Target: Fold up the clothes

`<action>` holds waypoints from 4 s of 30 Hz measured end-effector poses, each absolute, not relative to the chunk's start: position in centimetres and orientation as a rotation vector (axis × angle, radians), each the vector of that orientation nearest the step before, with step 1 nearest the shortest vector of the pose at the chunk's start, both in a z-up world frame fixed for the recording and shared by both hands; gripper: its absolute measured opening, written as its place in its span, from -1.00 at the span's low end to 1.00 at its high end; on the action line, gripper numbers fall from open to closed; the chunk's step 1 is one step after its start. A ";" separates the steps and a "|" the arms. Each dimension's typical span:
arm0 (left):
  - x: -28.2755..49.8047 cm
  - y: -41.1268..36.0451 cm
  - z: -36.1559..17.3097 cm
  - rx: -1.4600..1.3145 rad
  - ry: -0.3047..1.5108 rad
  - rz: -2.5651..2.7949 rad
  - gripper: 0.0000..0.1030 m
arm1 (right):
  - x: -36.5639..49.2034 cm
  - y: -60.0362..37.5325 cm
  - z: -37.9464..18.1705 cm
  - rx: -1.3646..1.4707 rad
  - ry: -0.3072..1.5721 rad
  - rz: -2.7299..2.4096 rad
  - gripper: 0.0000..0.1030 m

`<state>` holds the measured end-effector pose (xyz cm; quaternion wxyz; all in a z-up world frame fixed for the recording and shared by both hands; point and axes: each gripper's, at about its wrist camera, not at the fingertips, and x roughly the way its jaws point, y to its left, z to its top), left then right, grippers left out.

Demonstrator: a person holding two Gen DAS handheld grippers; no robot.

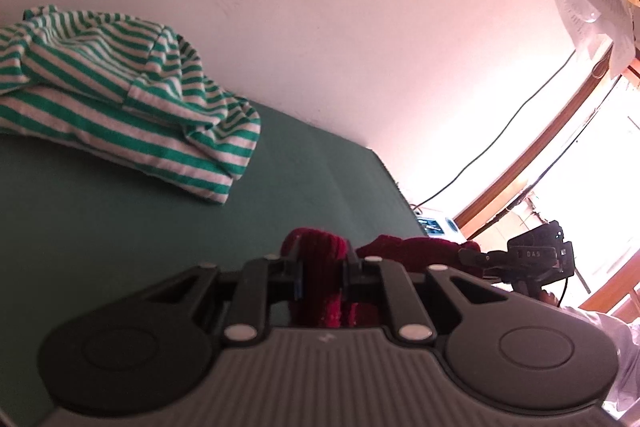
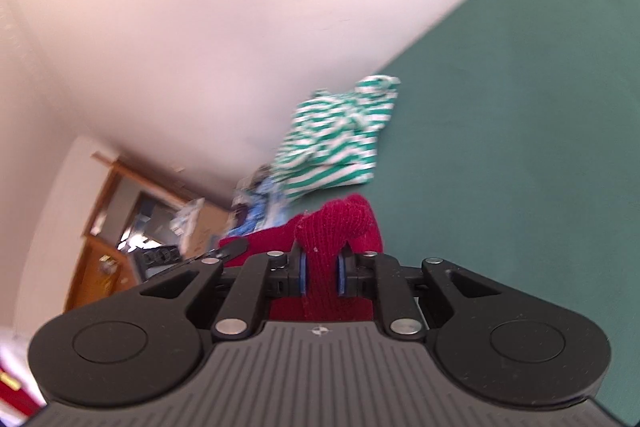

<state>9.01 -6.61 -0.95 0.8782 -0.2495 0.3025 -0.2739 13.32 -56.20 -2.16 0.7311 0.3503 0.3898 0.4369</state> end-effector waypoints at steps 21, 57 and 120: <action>-6.3 -10.6 1.7 -0.206 0.707 -0.656 -0.72 | 1.8 -54.6 0.2 0.242 1.048 1.202 -0.66; -11.1 -15.8 -0.7 0.224 0.814 -0.723 -0.69 | -9.4 -39.0 -1.5 -0.504 0.721 1.051 -0.45; -11.0 -19.0 2.8 0.180 0.725 -0.977 0.05 | -7.6 -54.2 -5.1 0.691 0.716 0.623 -0.68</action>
